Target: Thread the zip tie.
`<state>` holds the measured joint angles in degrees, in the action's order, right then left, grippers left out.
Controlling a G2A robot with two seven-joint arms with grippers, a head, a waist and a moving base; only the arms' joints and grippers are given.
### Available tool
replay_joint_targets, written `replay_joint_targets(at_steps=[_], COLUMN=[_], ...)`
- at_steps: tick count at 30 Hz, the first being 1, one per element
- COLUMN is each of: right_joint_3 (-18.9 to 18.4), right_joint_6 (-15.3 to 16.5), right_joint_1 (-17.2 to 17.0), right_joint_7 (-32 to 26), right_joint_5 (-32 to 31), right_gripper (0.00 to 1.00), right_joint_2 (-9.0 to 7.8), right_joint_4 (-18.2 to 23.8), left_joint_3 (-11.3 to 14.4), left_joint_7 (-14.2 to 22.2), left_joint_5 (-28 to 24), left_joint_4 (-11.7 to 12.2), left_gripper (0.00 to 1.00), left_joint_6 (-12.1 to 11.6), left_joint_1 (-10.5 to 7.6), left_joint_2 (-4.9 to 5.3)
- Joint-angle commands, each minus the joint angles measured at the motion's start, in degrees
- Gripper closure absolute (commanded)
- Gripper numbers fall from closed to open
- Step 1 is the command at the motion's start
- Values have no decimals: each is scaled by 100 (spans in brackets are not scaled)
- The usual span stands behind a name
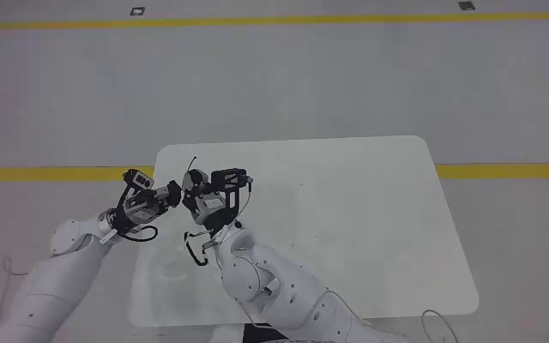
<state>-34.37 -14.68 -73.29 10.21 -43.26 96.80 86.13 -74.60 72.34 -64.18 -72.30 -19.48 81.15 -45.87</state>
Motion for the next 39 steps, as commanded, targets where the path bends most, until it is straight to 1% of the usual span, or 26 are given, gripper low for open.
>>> replay_joint_targets(at_steps=[1,11,18,39], right_joint_3=[0,-48,-242,-242], right_joint_6=[19,79,82,82], right_joint_1=[-5,-36,-129,-129], right_joint_7=[-15,-55,-225,-225], right_joint_5=[-1,-2,-161,-161], right_gripper=[100,100,100,100], right_joint_2=[-4,-16,-60,-60], right_joint_4=[9,70,243,243], left_joint_3=[0,0,0,0], left_joint_7=[0,0,0,0], left_joint_5=[0,0,0,0], left_joint_4=[0,0,0,0], left_gripper=[100,100,100,100], left_joint_6=[0,0,0,0], left_joint_1=[0,0,0,0], left_joint_2=[0,0,0,0])
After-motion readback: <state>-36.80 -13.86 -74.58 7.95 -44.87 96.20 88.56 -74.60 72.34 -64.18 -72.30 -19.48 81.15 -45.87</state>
